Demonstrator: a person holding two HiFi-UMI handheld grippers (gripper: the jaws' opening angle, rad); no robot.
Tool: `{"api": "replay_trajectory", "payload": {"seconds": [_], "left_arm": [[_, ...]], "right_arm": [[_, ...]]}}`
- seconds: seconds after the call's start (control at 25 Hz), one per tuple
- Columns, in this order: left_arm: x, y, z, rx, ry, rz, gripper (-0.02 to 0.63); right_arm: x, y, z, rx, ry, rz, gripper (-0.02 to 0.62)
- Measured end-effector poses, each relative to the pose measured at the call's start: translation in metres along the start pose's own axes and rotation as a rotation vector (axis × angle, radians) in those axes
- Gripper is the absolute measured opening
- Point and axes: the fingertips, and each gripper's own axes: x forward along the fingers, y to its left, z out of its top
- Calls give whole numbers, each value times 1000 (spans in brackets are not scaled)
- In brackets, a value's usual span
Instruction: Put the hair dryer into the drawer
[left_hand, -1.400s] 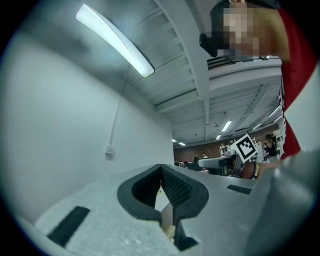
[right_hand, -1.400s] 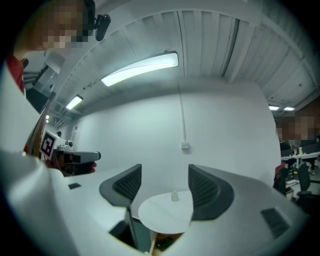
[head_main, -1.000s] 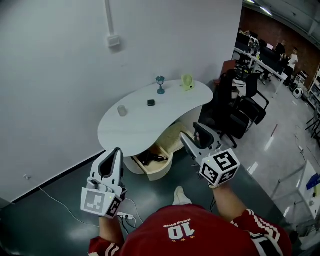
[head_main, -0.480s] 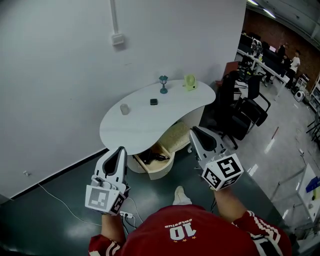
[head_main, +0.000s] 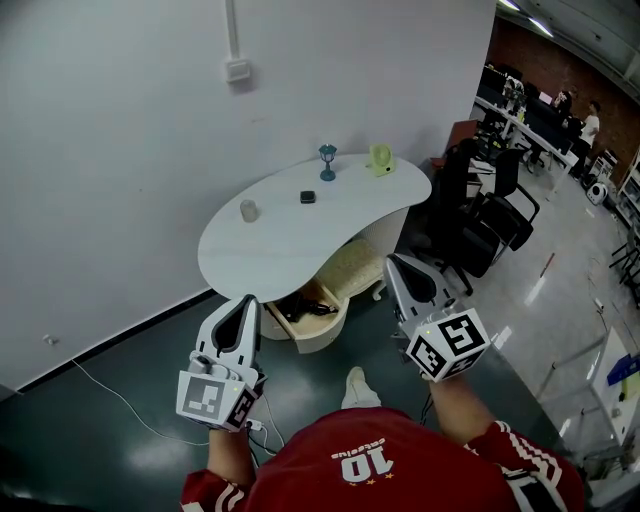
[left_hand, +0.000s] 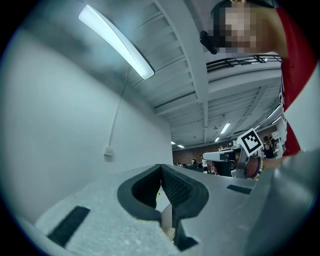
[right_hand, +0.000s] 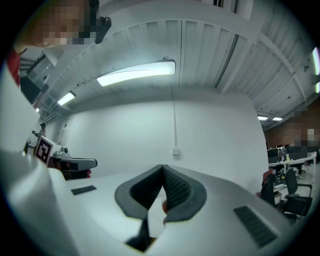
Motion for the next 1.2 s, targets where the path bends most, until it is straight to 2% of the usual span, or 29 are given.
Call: {"api": "replay_trajectory", "payload": {"seconds": [0.24,0.48,0.64,1.2], "left_arm": [[-3,-13,-13,-11,12,-35,3],[-8,-21,-17,3,29,-35,3],[-6,-31,-16,-19,18,-72,3],[-8,-37,-5,-5,11,-59,3]], "right_arm": [[9,13,-9,21,14,39,8],[4,17,-9,18,6,47,6],[3,20,-8,22,5,67,6],[-7,19,-11,32,23,83,6]]}}
